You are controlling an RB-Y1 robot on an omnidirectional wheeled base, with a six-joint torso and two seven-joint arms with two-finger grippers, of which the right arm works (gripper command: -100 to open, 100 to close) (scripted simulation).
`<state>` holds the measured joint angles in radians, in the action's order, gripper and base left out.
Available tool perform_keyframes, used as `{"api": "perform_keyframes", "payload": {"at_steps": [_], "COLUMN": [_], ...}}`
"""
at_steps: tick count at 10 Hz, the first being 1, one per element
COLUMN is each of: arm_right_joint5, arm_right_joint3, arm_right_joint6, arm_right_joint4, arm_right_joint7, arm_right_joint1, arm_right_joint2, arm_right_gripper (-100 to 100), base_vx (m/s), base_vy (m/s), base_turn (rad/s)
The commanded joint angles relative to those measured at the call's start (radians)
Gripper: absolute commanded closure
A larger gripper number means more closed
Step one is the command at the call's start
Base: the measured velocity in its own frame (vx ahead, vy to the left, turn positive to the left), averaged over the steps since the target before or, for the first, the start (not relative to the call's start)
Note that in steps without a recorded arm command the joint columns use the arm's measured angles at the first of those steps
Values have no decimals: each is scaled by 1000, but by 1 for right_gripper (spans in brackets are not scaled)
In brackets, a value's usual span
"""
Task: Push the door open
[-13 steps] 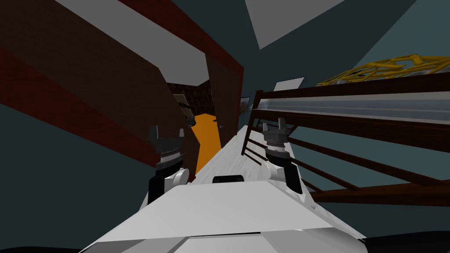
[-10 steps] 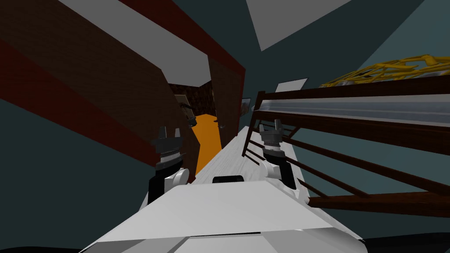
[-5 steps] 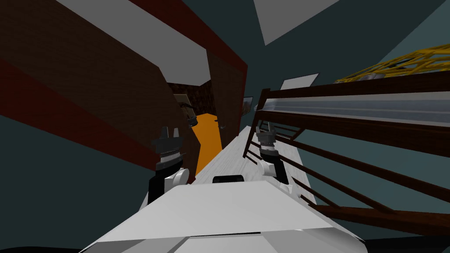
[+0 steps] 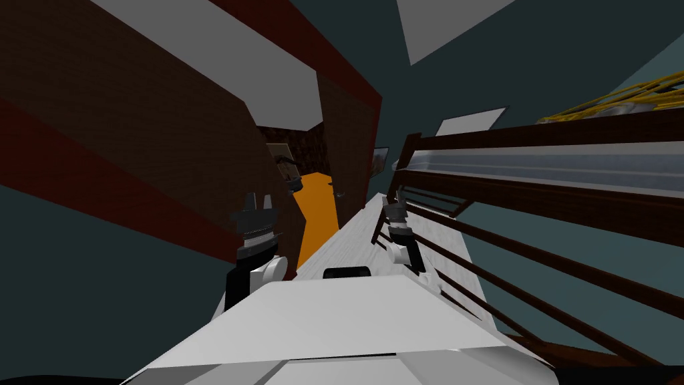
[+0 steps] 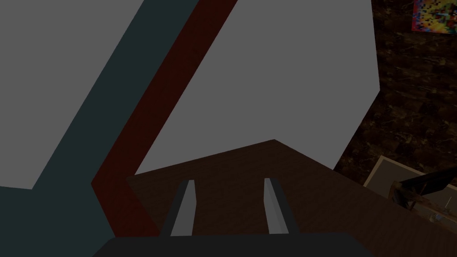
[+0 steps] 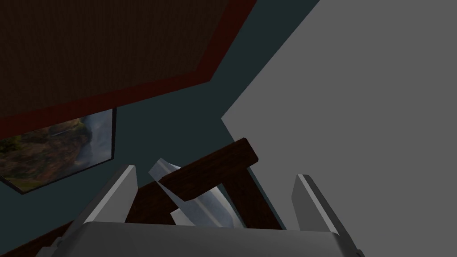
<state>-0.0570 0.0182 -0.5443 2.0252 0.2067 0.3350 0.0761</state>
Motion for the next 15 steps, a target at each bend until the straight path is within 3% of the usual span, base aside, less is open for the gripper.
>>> {"api": "perform_keyframes", "payload": {"at_steps": [1,2,5,8,12,13,15], "arm_right_joint5": [12,12,34,42,66,66,82], "arm_right_joint3": [-10,-10,-28,-34,-53,-53,-66], "arm_right_joint6": [-18,-18,-50,-61,-96,-96,-120], "arm_right_joint4": [-50,-61,-163,-213,-330,-336,-405], "arm_right_joint7": [8,8,23,29,46,46,57], "arm_right_joint1": [-19,-19,-59,-73,-116,-116,-146], "arm_right_joint2": [6,6,20,25,39,39,49], "arm_right_gripper": [-100,-100,-100,-100,-100,-100,-100], "base_vx": [92,55,70,55,61,46,60], "base_vy": [-11,-13,-14,-14,-14,-16,-16], "base_turn": [72,23,70,36,58,29,68]}}
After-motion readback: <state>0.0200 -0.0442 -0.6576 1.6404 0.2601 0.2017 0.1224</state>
